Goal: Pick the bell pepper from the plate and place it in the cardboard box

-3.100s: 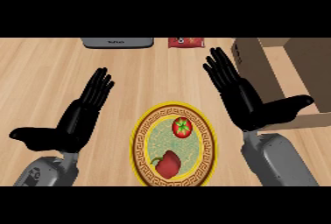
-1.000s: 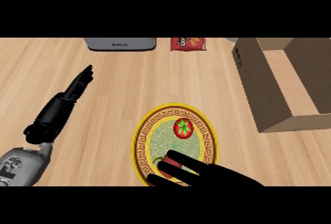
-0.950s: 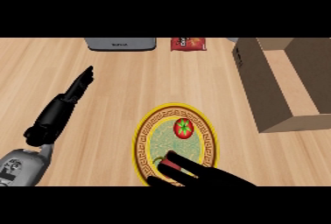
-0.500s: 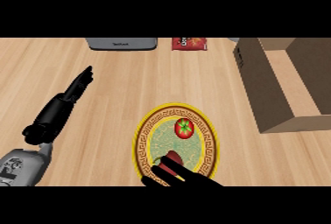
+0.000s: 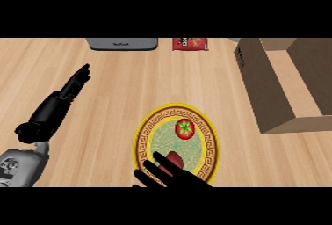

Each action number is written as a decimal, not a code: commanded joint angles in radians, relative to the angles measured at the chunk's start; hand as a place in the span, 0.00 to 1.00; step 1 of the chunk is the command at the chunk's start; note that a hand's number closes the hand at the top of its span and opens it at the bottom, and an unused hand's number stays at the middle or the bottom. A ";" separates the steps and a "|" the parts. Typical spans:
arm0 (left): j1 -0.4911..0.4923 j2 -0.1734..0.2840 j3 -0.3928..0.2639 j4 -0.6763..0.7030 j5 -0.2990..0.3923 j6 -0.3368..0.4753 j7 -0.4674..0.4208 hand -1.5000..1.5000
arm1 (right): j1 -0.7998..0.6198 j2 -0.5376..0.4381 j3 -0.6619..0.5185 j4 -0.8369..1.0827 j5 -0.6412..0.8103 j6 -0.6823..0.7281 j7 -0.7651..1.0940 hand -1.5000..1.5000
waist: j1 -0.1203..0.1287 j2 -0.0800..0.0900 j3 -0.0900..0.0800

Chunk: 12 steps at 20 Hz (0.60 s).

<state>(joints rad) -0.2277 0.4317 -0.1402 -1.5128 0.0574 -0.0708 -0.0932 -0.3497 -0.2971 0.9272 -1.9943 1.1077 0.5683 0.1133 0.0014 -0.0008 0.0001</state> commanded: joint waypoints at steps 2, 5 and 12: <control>-0.023 -0.066 -0.008 0.012 -0.052 0.015 0.033 0.50 | -0.041 0.037 -0.070 0.070 0.047 0.040 -0.043 0.00 | -0.001 0.001 0.000; -0.042 -0.063 0.026 0.032 -0.062 -0.018 0.027 0.50 | 0.043 0.033 -0.013 0.141 0.132 -0.096 -0.068 0.00 | -0.002 0.001 0.000; -0.031 -0.102 0.048 -0.004 -0.094 -0.043 0.054 0.50 | 0.020 0.130 -0.062 0.218 0.153 -0.045 -0.156 0.00 | -0.001 0.000 0.000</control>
<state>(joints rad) -0.2367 0.3569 -0.0997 -1.5111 -0.0133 -0.1080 -0.0761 -0.3425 -0.2101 0.8694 -1.8046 1.2408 0.5097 -0.0097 0.0010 -0.0001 0.0000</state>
